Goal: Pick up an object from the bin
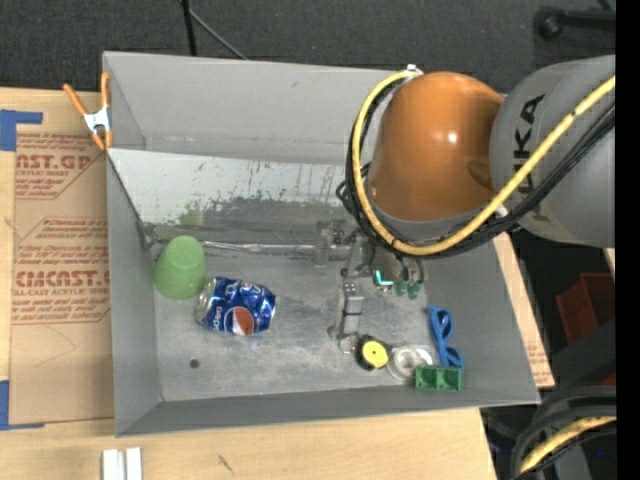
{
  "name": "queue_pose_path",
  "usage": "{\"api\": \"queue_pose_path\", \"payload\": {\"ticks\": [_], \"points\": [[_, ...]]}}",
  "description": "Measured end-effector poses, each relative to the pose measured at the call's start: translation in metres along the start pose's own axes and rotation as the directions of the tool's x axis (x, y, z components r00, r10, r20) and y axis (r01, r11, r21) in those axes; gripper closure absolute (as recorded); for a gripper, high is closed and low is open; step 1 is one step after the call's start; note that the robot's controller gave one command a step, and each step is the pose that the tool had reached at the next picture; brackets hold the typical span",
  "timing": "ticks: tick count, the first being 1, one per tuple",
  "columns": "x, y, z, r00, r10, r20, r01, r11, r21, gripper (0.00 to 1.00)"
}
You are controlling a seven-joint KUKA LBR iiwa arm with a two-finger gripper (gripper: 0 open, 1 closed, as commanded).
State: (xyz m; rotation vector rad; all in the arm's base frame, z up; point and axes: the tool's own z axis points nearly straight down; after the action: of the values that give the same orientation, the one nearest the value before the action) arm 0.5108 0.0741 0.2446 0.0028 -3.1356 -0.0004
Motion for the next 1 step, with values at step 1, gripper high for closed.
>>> {"api": "queue_pose_path", "payload": {"ticks": [1], "points": [[-0.0331, 0.0934, 0.1602, 0.977, -0.214, 0.014, 0.214, 0.977, 0.002, 0.0]]}}
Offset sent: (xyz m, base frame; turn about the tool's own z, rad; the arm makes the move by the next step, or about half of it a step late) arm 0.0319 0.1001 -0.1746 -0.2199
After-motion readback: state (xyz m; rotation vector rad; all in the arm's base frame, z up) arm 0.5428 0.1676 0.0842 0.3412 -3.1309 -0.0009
